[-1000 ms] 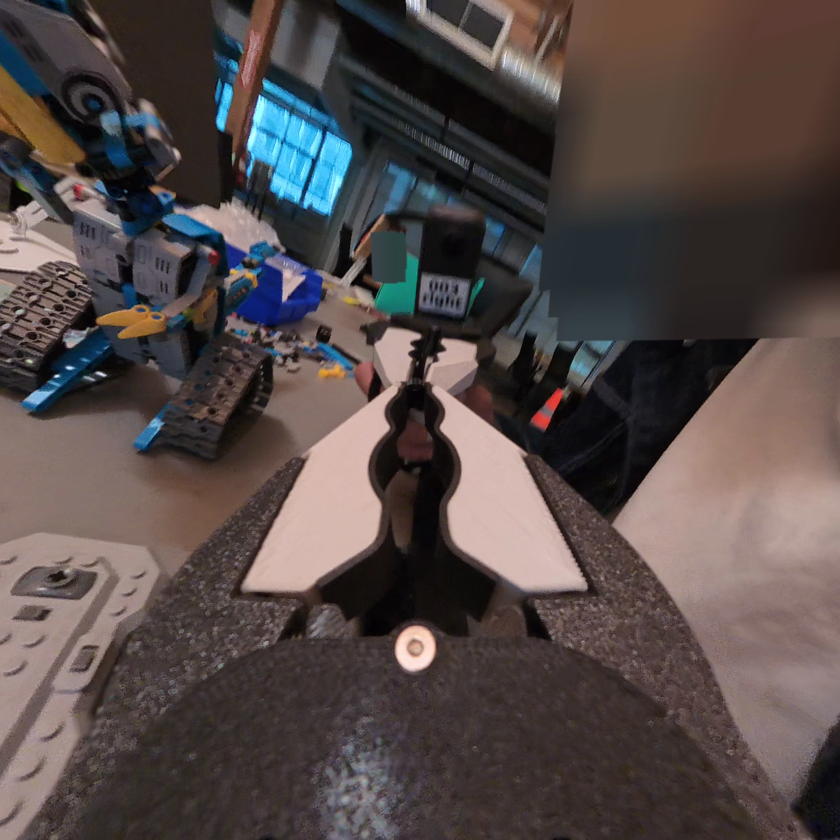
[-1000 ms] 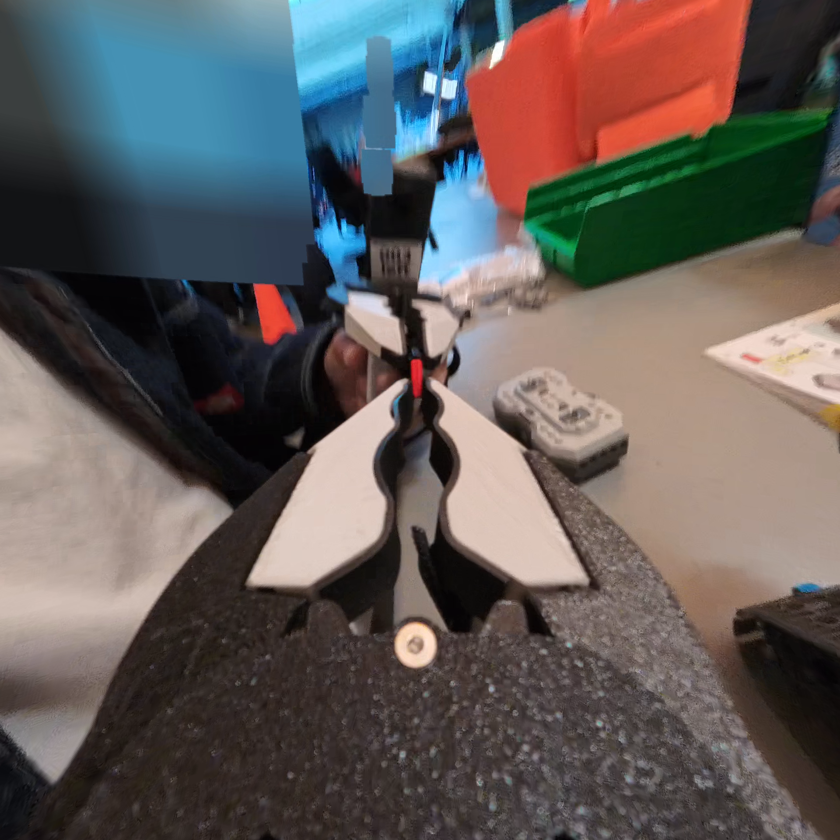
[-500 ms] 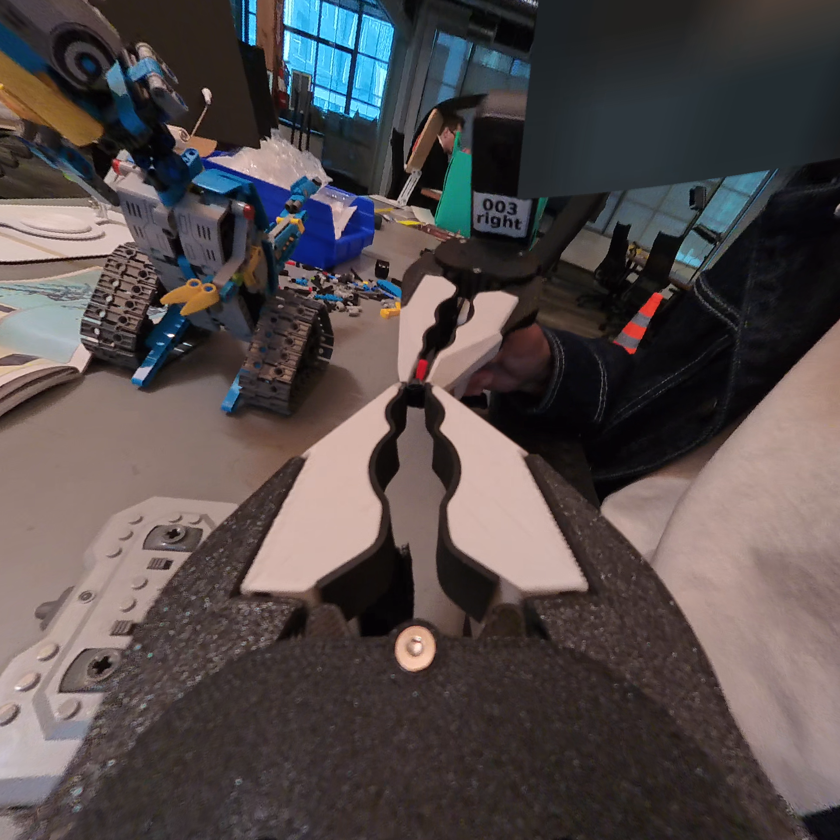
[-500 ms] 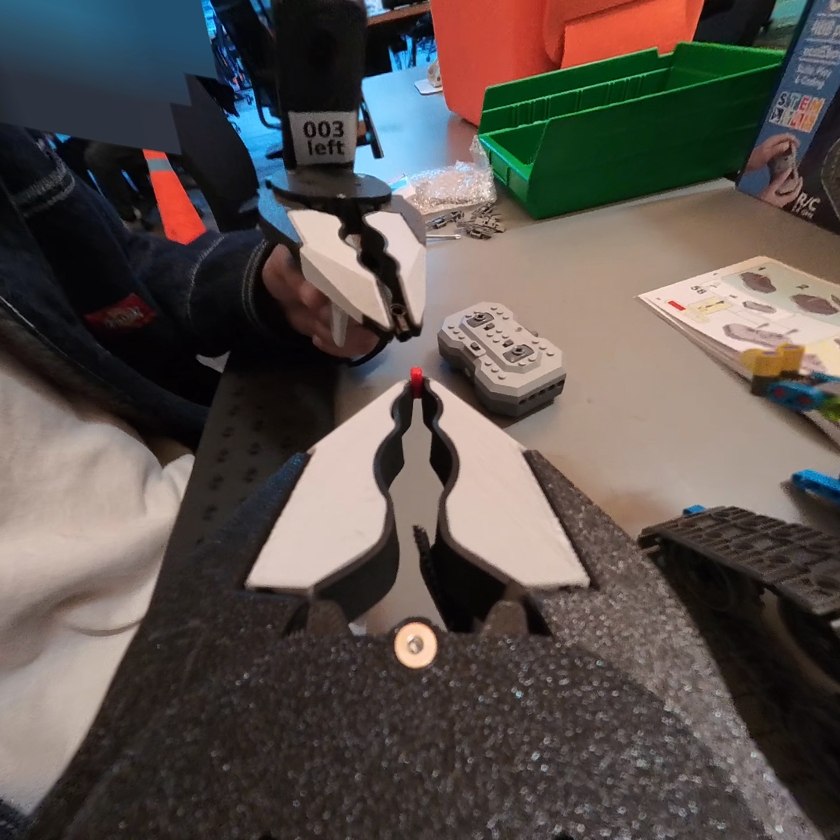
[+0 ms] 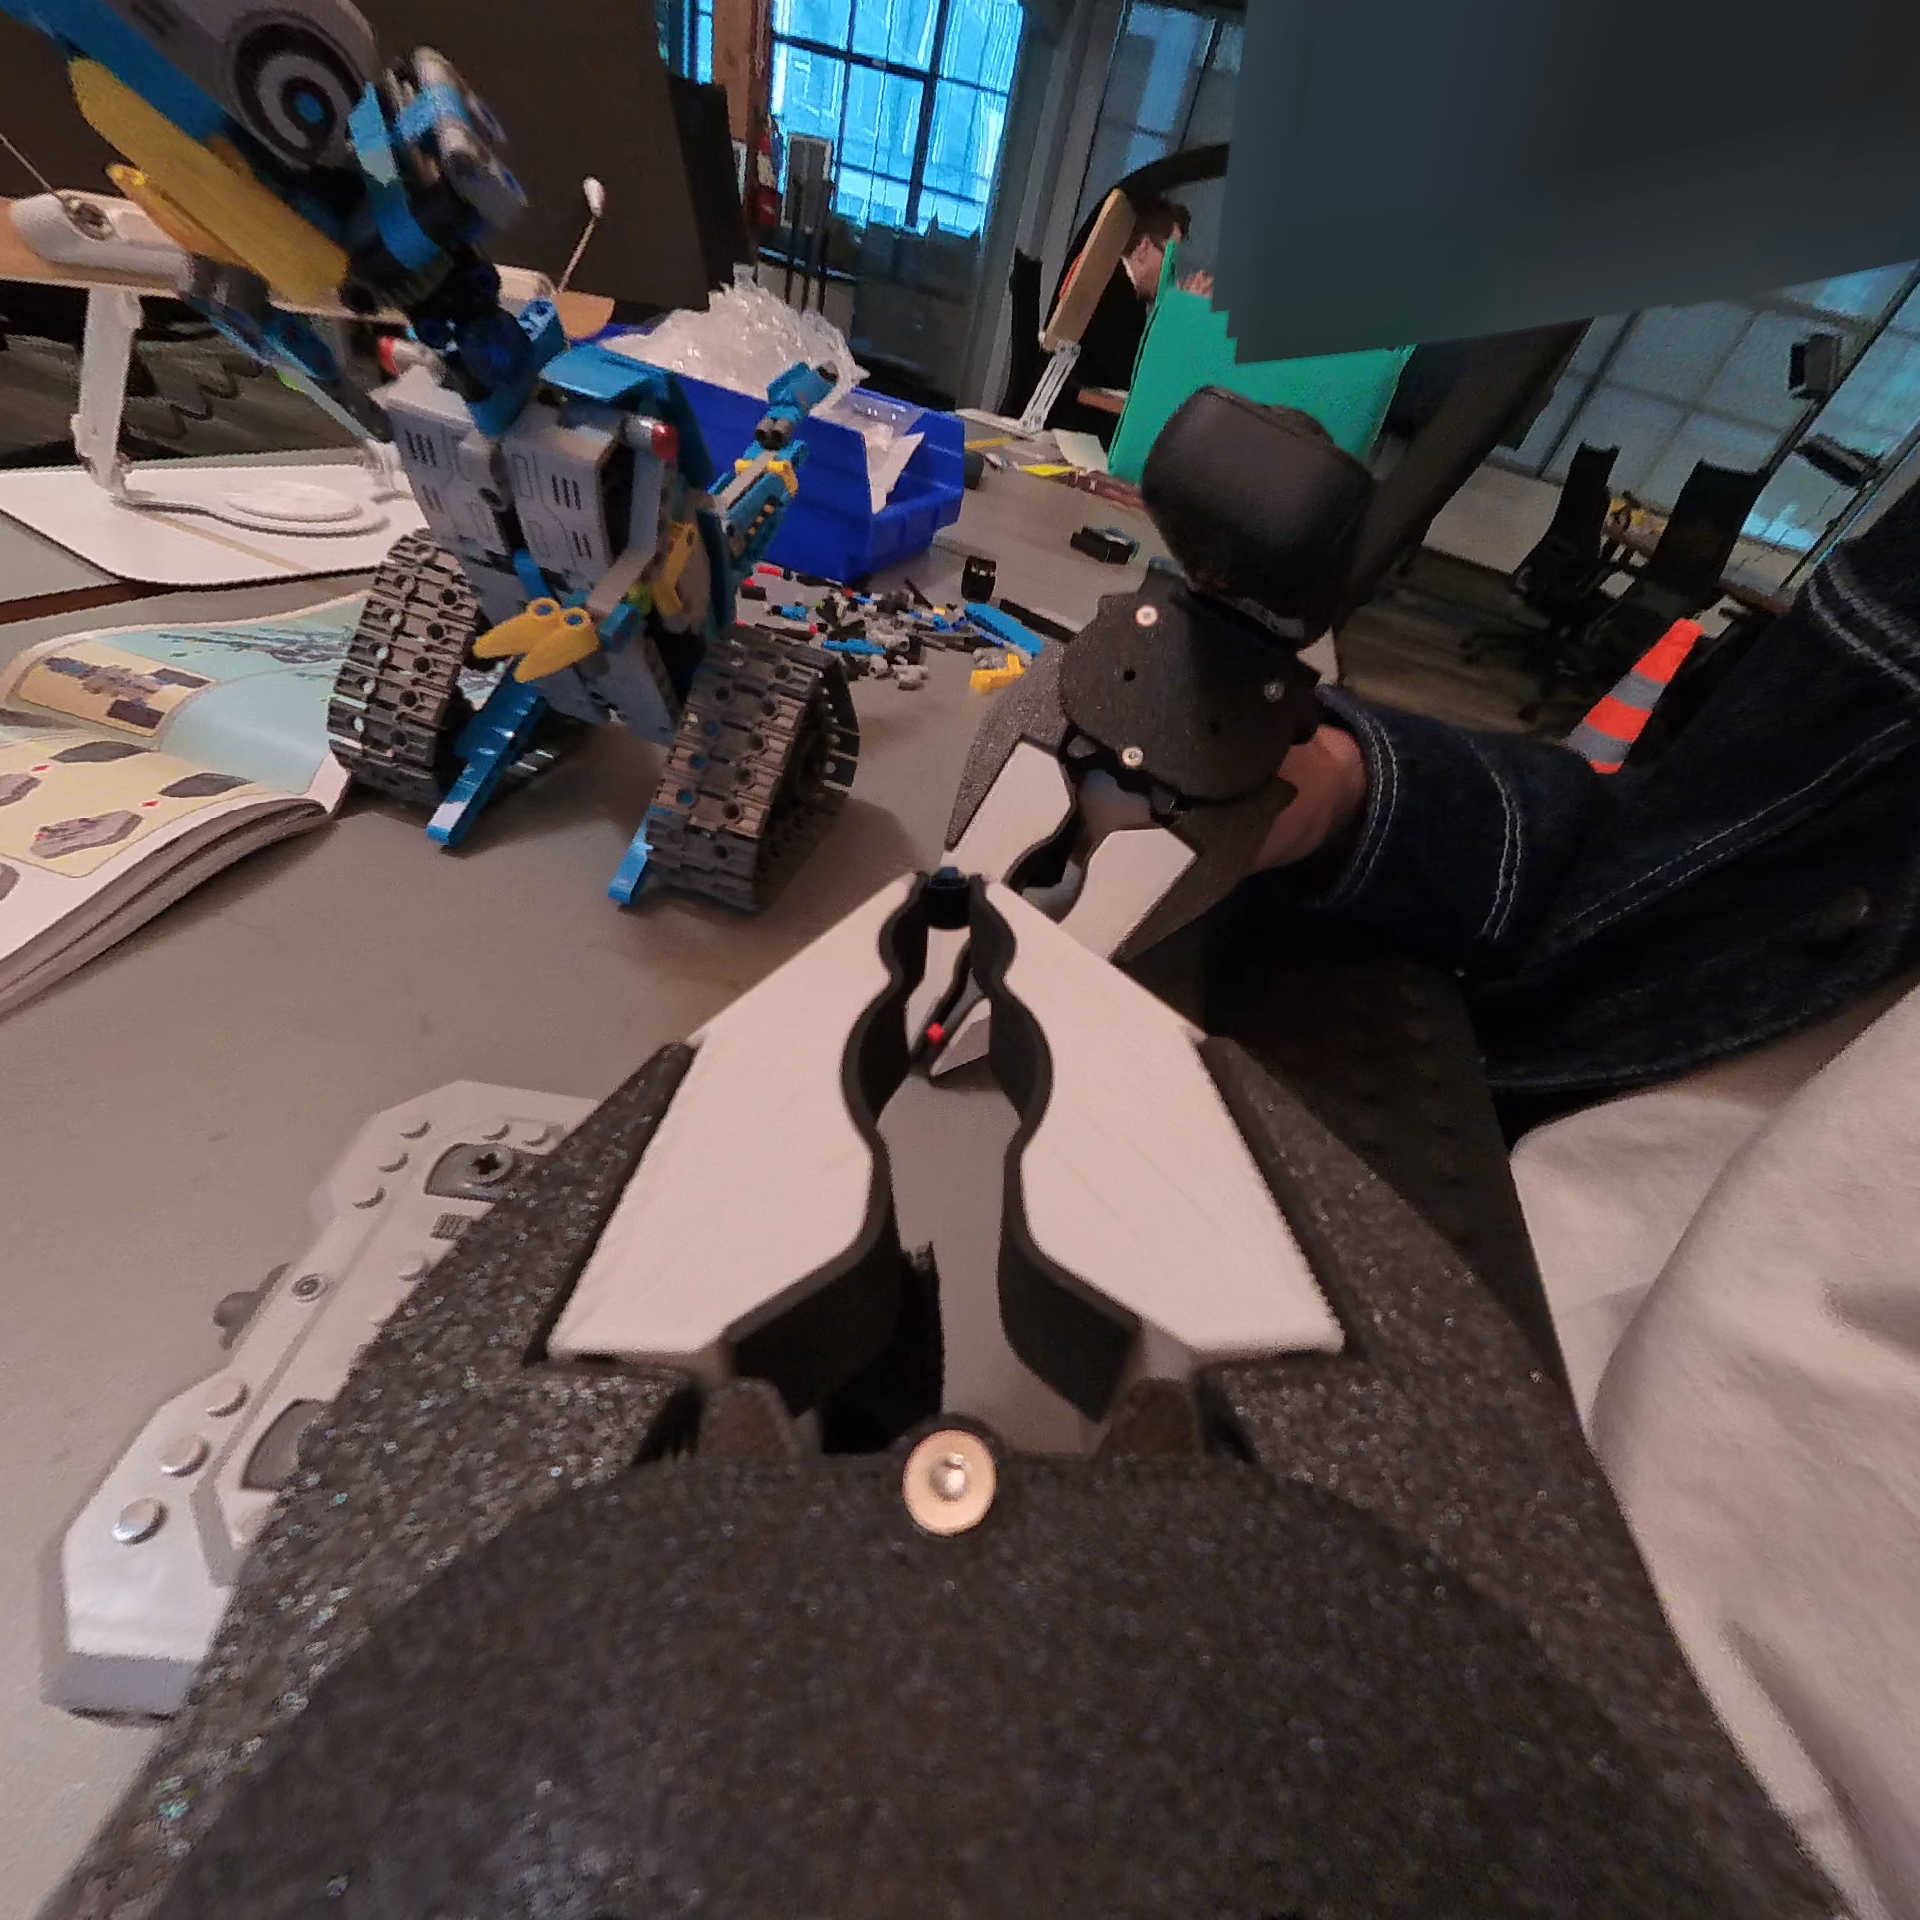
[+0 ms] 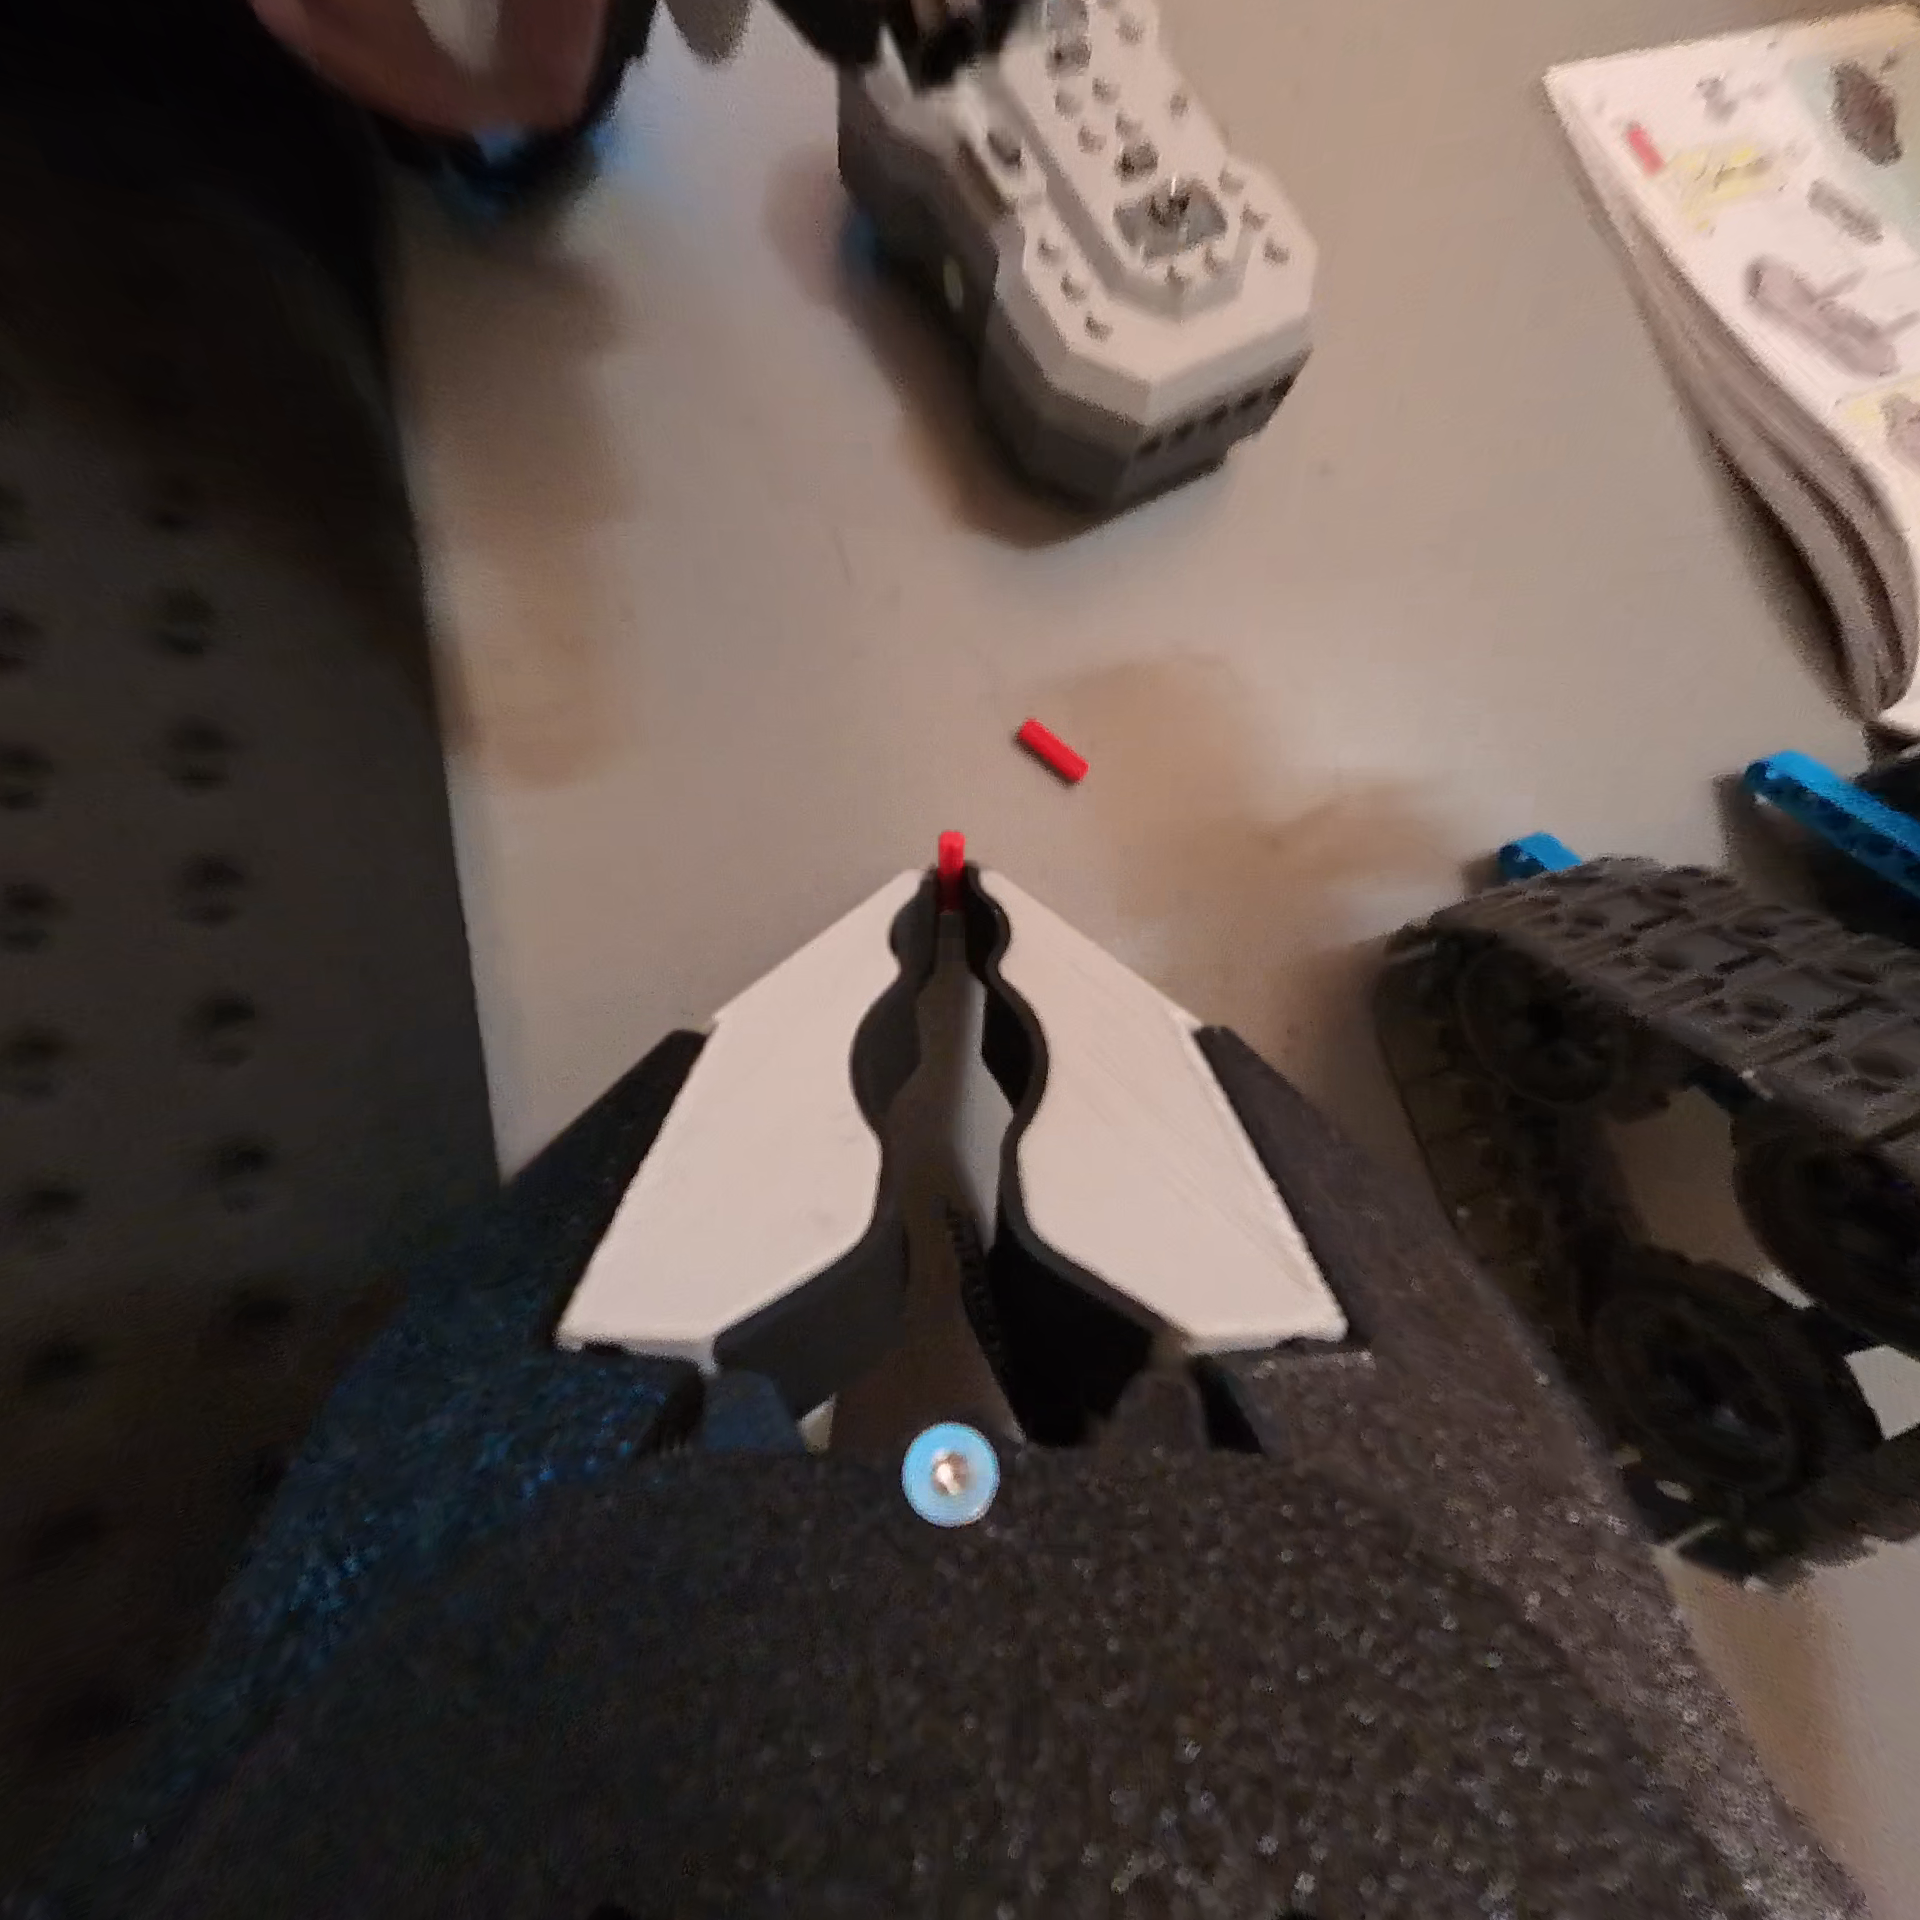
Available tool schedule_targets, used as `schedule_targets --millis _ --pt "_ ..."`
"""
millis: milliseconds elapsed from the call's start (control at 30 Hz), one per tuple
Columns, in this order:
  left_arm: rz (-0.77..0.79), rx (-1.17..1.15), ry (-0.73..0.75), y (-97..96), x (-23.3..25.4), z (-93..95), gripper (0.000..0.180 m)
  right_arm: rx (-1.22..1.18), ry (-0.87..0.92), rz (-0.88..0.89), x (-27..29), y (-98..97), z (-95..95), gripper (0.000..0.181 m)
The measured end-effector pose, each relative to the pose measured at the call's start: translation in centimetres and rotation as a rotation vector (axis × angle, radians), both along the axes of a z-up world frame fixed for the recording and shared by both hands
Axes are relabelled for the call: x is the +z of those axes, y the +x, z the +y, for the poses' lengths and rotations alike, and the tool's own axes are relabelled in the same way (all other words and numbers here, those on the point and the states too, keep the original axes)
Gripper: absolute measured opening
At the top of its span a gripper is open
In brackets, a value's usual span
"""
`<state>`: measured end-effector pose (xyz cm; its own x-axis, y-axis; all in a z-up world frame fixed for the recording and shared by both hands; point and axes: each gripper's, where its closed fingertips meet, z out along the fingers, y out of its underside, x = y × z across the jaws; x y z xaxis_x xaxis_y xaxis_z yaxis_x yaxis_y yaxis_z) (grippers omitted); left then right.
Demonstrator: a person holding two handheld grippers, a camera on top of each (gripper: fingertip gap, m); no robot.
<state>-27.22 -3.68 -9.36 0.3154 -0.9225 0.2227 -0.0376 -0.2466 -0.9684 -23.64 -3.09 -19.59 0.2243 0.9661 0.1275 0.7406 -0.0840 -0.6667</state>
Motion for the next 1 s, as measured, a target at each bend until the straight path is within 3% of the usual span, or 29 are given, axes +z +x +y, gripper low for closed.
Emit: schedule_targets --millis 100,333,467,600,633,833,1000 --pt "0.012 -0.004 -0.004 0.1 -0.3 0.0 0.005 0.001 -0.119 0.051 0.2 0.0 -0.6 0.003" --pt "0.004 -0.002 -0.022 -0.1 -0.4 0.1 0.005 -0.013 -0.165 0.046 0.1 1.2 -0.4 0.011" --pt "-0.007 -0.002 -0.037 -0.2 -0.3 0.2 0.005 -0.013 -0.215 0.133 0.9 0.0 -1.0 0.021" --pt "-0.016 -0.006 -0.044 -0.3 -0.3 0.1 0.005 -0.037 -0.154 0.099 0.1 -0.5 -1.0 0.013" --pt "-0.016 -0.010 -0.048 -0.3 -0.3 0.1 0.005 -0.030 -0.132 0.089 0.0 -0.6 -1.1 0.003" --pt "0.020 0.008 -0.079 -0.2 -1.2 0.6 0.005 -0.033 -0.124 0.082 0.2 -0.7 -0.8 0.002" --pt "0.019 0.038 -0.050 -0.4 -0.9 0.9 0.005 -0.064 -0.229 0.649 9.9 -2.8 0.0 0.002"
